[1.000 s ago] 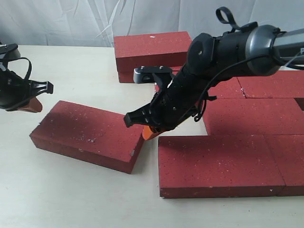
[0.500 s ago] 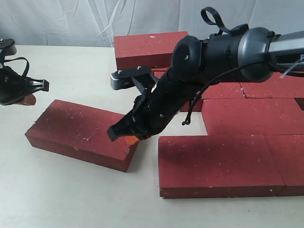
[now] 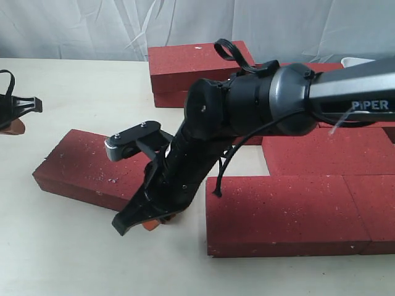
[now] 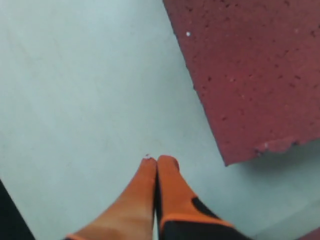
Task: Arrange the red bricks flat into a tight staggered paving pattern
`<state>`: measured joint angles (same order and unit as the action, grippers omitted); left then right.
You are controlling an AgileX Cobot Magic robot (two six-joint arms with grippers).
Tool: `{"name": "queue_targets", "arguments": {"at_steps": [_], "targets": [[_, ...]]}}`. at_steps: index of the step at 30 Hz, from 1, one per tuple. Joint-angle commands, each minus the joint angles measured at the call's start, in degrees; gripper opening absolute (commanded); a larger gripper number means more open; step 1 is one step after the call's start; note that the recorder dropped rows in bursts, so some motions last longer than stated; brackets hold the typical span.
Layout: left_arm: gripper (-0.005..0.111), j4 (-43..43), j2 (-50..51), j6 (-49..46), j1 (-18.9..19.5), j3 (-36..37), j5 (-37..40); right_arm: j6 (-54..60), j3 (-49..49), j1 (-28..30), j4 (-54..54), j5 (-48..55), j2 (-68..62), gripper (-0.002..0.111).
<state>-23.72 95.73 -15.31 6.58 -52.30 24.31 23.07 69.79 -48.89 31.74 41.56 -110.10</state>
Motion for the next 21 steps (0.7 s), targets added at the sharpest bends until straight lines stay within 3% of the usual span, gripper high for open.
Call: {"name": "queue_targets", "arguments": {"at_steps": [1, 21], "targets": [[0.000, -1.8, 0.0, 0.3, 0.2, 0.1, -0.3, -1.3, 3.6, -0.2, -1.4, 5.7, 0.2, -0.001], [0.000, -1.8, 0.0, -0.1, 0.2, 0.1, -1.3, -1.5, 5.4, -0.8, 1.1, 4.0, -4.5, -0.001]]}}
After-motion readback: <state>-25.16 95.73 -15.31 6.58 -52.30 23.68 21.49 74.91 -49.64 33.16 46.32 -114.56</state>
